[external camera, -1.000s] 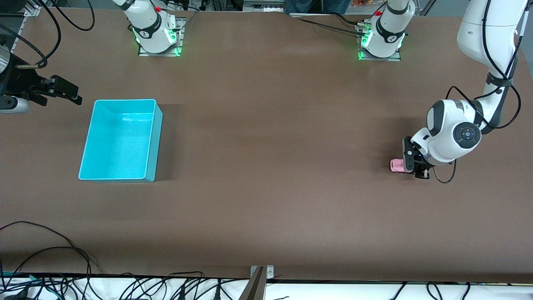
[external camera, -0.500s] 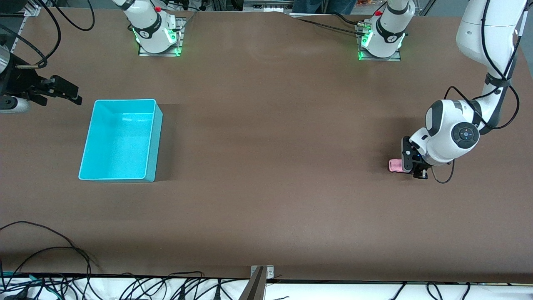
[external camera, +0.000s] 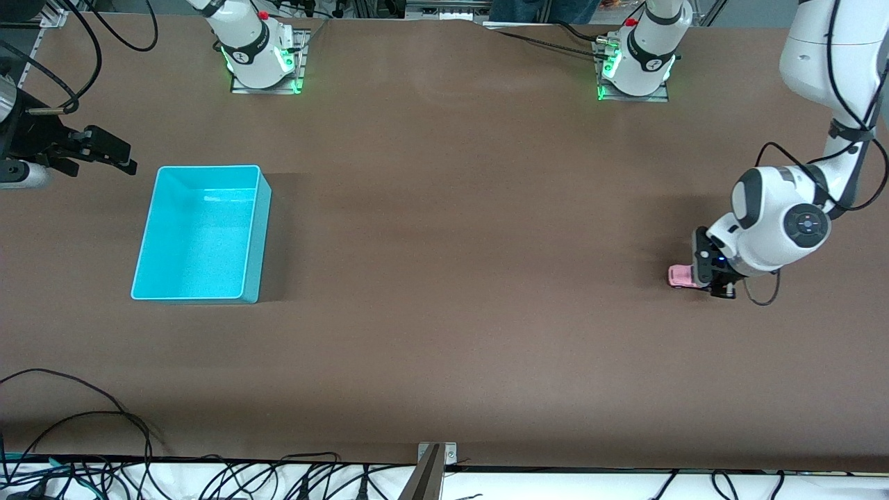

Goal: Wind and store pink jeep toy

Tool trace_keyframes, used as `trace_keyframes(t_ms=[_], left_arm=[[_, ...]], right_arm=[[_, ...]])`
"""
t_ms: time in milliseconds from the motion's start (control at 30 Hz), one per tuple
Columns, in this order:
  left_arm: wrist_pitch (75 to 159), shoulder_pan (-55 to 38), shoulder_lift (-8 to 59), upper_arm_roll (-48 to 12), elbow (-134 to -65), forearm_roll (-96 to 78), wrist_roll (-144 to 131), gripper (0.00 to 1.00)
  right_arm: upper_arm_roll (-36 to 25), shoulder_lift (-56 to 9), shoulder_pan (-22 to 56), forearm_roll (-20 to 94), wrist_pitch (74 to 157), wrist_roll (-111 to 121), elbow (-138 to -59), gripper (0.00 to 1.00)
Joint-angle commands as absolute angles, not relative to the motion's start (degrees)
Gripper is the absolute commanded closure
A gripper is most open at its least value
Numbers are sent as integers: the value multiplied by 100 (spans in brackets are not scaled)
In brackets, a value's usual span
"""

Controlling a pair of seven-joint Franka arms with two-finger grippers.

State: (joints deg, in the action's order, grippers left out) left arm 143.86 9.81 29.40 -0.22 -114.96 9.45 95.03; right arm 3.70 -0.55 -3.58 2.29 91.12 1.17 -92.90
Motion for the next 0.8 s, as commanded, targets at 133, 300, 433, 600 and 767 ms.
trace_keyframes(t_ms=[133, 300, 433, 600, 767], left_arm=[[14353, 1783, 3401, -62, -11339, 1107, 9912, 84], [14344, 2162, 3586, -62, -11013, 1107, 10502, 84], [14335, 2346, 3586, -44, -10969, 1107, 10687, 84], [14335, 2584, 3595, -44, -10969, 1107, 10924, 84], [14326, 2715, 3586, -18, -10960, 1116, 11162, 83]], right_arm=[[378, -79, -378, 202, 9079, 176, -9193, 0], [378, -79, -378, 202, 9079, 176, -9193, 0], [378, -79, -378, 202, 9079, 176, -9193, 0], [378, -79, -378, 202, 9079, 176, -9193, 0], [378, -79, -378, 202, 9079, 176, -9193, 0]])
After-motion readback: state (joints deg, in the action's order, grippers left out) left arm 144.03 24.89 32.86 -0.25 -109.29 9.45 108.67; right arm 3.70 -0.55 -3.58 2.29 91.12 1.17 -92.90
